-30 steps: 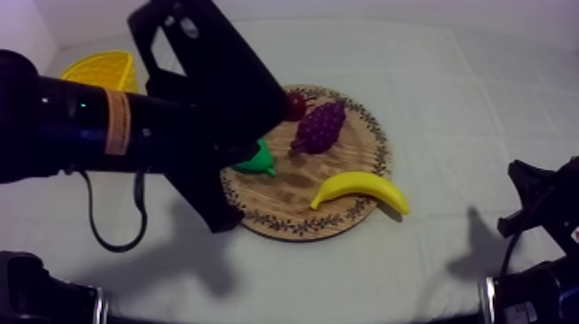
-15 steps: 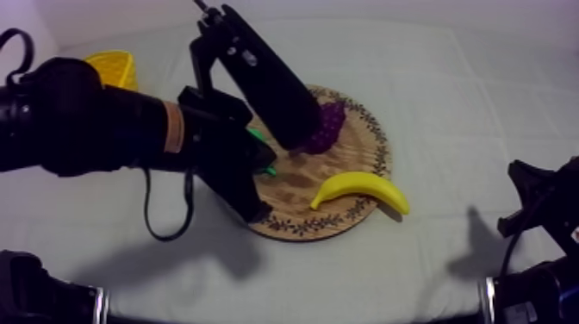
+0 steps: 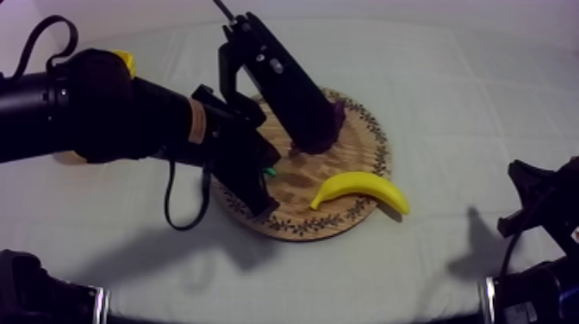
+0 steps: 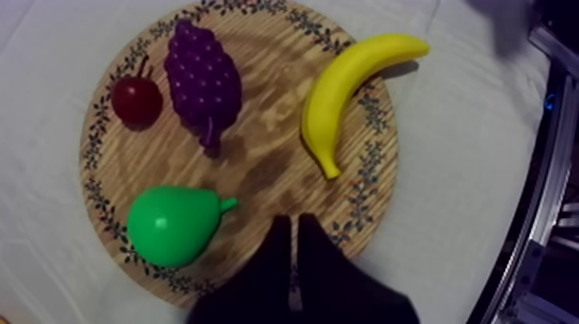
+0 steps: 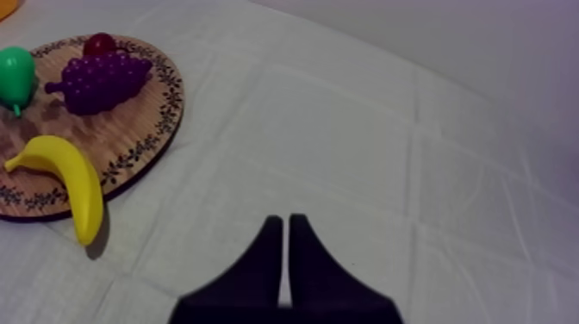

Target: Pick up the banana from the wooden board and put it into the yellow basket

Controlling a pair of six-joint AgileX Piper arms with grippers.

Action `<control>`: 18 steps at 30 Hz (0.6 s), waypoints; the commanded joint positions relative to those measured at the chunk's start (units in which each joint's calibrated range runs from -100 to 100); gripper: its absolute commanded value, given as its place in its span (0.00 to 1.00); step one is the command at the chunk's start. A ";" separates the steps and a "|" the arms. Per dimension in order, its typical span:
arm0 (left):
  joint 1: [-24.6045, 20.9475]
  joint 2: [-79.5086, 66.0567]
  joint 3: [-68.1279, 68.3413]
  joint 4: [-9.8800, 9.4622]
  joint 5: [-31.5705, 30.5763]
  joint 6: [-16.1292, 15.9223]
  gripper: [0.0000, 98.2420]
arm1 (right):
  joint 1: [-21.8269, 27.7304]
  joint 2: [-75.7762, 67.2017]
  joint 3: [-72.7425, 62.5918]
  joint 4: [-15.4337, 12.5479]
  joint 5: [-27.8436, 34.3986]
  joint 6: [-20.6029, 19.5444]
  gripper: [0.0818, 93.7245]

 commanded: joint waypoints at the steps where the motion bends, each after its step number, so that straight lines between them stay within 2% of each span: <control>1: -0.01 -0.14 0.36 -0.08 -0.53 -0.04 0.05 | -0.03 -0.04 -0.03 -0.03 -0.01 0.00 0.00; 3: -0.03 -0.28 1.00 -0.13 -1.42 0.01 0.19 | -0.03 -0.04 -0.03 -0.03 -0.01 0.00 0.00; 7: -0.24 -0.79 2.79 -0.24 -3.89 0.38 0.54 | -0.03 -0.04 -0.03 -0.03 -0.01 0.00 0.00; 9: -0.34 -1.11 3.22 -0.26 -3.89 0.35 0.64 | -0.03 -0.04 -0.03 -0.03 -0.01 0.00 0.00; 13: -0.36 -1.46 3.84 -0.26 -4.01 -0.20 0.70 | -0.03 -0.04 -0.03 -0.03 -0.01 0.00 0.00; 18: -0.25 -0.70 3.27 -0.15 -4.11 -0.43 0.69 | -0.03 -0.04 -0.03 -0.03 -0.01 0.00 0.00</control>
